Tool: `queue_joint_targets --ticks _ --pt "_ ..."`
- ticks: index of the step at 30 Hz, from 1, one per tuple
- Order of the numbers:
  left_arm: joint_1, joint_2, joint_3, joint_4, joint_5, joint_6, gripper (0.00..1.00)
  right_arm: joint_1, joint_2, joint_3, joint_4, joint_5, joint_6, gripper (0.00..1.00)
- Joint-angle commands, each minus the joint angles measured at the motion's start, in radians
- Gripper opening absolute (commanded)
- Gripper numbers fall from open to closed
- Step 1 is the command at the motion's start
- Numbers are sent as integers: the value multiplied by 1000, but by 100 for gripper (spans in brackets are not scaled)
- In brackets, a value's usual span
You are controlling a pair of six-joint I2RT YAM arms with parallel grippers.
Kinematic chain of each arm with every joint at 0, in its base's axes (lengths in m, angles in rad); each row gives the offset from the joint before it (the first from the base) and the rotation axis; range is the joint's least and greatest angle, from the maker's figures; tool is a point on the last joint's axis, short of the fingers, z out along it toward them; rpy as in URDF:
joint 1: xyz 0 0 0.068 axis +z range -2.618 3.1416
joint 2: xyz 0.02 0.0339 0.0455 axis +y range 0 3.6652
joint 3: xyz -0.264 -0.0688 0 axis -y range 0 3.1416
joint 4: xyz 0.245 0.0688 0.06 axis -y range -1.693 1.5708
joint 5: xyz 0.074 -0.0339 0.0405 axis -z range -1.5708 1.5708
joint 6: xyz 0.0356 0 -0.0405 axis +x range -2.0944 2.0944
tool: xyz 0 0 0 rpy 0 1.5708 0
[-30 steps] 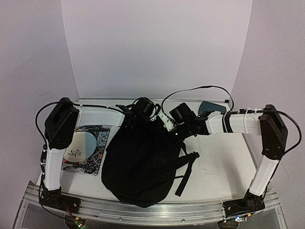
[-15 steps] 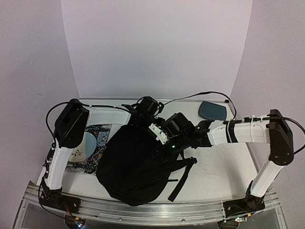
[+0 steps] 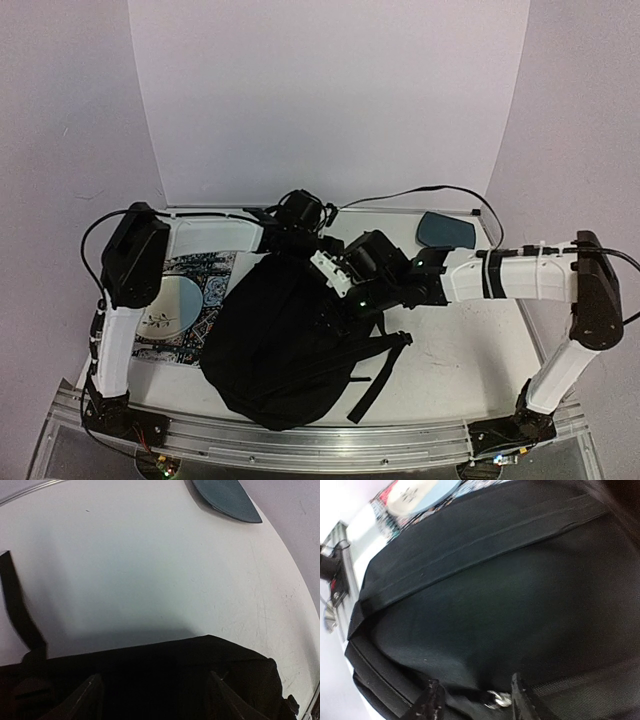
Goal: Pack the student bag
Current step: Zip the pocket on the back of the student bag, then adjust the student bag at the center of the board.
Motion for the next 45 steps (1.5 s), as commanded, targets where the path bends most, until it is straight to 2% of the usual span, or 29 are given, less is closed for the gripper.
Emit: queue_joint_targets --ticks 1,7,12,17,22,26,29,31,37,41,45 --pt "22 -245 -93 -1 -99 12 78 -8 -110 26 -57 130 -18 59" --pt "25 -442 -346 -36 -238 -64 86 -34 -165 -6 -84 215 11 81" --pt "26 -613 -571 -93 -239 -167 88 -74 -202 -39 -87 274 61 97" --pt "25 -783 -799 -154 -187 -296 90 -92 -219 -53 -87 325 85 98" --pt "23 -920 -965 -223 -133 -410 90 -94 -204 -51 -76 337 89 98" --pt "23 -960 -1063 -233 -104 -475 91 -96 -195 -53 -66 352 88 98" --pt "22 -903 -1072 -196 -78 -474 88 -102 -186 -47 -66 370 88 98" --pt "22 -850 -1057 -146 -56 -459 82 -110 -183 -44 -67 377 88 98" --pt "23 -656 -893 5 -6 -376 41 -157 -192 -51 -66 396 94 98" --pt "25 -492 -706 29 -53 -286 33 -207 -220 -67 -66 414 105 98" --pt "31 -363 -520 29 -64 -203 32 -269 -243 -81 -66 434 109 98"
